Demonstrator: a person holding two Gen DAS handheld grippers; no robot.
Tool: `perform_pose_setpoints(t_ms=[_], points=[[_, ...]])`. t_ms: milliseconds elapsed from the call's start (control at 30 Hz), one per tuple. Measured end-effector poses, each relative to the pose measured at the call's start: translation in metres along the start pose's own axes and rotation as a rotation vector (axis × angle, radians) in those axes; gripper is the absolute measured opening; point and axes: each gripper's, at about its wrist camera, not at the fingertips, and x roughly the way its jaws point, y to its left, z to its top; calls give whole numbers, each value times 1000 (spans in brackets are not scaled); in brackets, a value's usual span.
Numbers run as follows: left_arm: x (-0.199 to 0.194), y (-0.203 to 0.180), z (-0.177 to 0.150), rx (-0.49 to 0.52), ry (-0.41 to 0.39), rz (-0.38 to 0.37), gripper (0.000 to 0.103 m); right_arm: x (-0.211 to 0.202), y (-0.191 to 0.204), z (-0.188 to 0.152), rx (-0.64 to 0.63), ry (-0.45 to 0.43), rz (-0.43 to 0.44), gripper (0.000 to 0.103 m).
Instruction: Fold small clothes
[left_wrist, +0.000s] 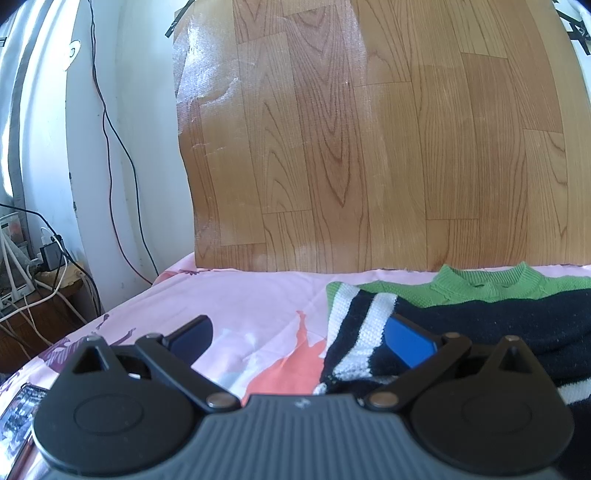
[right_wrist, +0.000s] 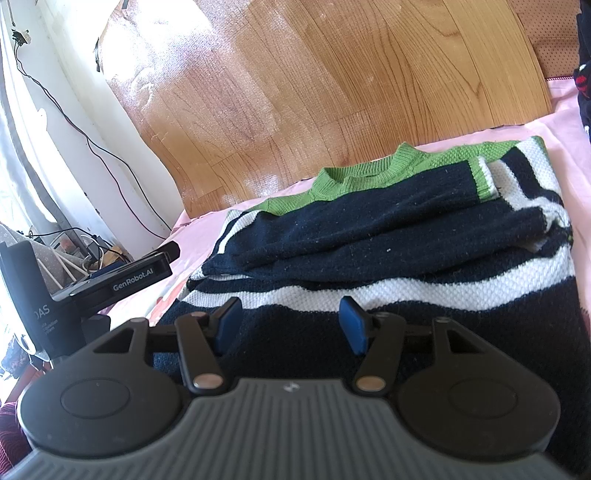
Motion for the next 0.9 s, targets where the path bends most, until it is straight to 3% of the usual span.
perform_pose_setpoints(t_ms=[900], points=[[2, -2, -3, 5, 5, -10, 103, 0, 1, 0, 0, -1, -1, 61]])
